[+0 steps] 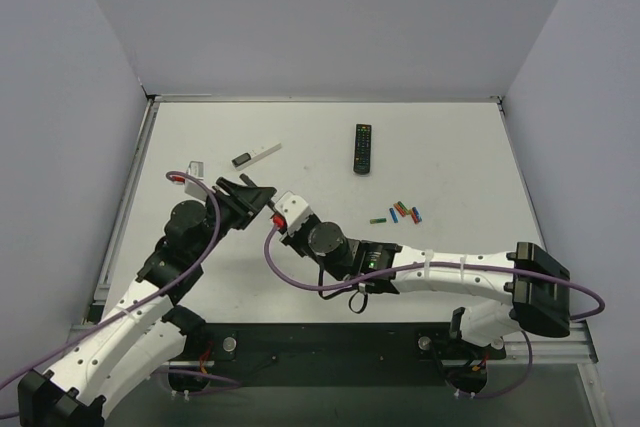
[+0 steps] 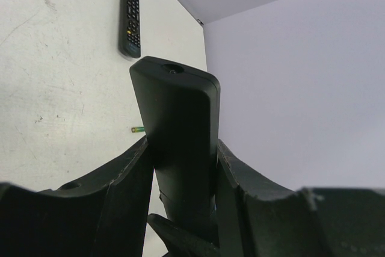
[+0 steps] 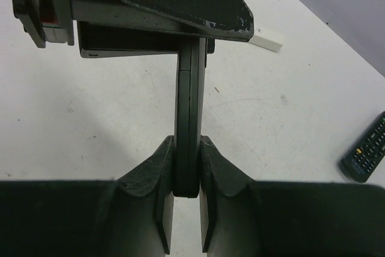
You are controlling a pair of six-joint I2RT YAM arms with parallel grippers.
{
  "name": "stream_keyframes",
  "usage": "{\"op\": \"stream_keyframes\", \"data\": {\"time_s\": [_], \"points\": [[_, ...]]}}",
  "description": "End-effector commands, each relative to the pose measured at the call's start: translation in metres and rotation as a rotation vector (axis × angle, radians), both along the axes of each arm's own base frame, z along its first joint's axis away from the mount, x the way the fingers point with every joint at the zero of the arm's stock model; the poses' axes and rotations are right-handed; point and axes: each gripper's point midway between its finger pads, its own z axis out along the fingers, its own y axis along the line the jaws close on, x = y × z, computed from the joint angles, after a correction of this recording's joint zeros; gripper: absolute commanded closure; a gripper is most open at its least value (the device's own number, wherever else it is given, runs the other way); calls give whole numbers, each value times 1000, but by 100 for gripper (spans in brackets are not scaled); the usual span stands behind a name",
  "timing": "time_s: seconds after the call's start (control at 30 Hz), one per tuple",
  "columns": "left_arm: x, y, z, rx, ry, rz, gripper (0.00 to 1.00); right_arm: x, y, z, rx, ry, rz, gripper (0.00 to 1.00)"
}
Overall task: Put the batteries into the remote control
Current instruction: Pick up the remote control from the center of the board.
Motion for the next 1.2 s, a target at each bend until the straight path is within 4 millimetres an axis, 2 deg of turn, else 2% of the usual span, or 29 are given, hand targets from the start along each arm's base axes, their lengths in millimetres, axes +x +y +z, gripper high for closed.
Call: {"op": "stream_keyframes", "data": {"time_s": [0.0, 0.07, 0.1, 0.13, 0.2, 0.23, 0.3, 0.33, 0.4, 0.43, 0.47, 0.57, 0.63, 0.67, 0.73, 0.8, 0.97, 1.17], "points": [[-3, 0, 32, 9, -154, -21, 65, 1, -1, 35, 182, 46, -35, 100], [-5, 1, 38, 7, -187, -24, 54, -1, -7, 37, 213, 76, -36, 100], [-5, 2, 39, 15, -201, -21, 45, 2, -10, 39, 246, 101, -51, 100], [-6, 3, 40, 17, -213, -21, 39, 1, -14, 46, 274, 111, -50, 100], [-8, 8, 48, 28, -265, -10, 30, 1, -20, 44, 304, 151, -45, 100], [-8, 10, 47, 33, -277, -6, 27, 5, -28, 52, 354, 174, -63, 100], [-14, 11, 58, 37, -345, -26, 23, 2, -34, 48, 384, 222, -48, 100], [-18, 9, 60, 41, -373, -51, 20, 8, -45, 56, 423, 228, -63, 100], [-22, 9, 70, 30, -439, -66, 16, 4, -49, 55, 480, 295, -39, 100], [-23, 10, 74, 29, -466, -72, 13, 1, -54, 64, 521, 306, -25, 100], [-28, 7, 80, 19, -509, -103, 12, 4, -59, 66, 556, 325, -35, 100], [-37, 0, 91, 2, -597, -167, 9, 0, -69, 79, 639, 372, -4, 100], [-40, -4, 90, -10, -626, -194, 8, -7, -71, 87, 678, 395, 41, 100], [-43, -5, 97, -27, -668, -203, 7, -8, -72, 92, 704, 404, 55, 100], [-42, -9, 88, -49, -656, -225, 6, -14, -74, 101, 756, 442, 89, 100], [-47, -11, 93, -76, -694, -249, 5, -15, -75, 111, 811, 467, 119, 100], [-49, -22, 109, -103, -778, -311, 5, -31, -61, 127, 855, 537, 242, 100], [-45, -32, 131, -156, -829, -343, 5, -39, -47, 132, 877, 604, 327, 100]]}}
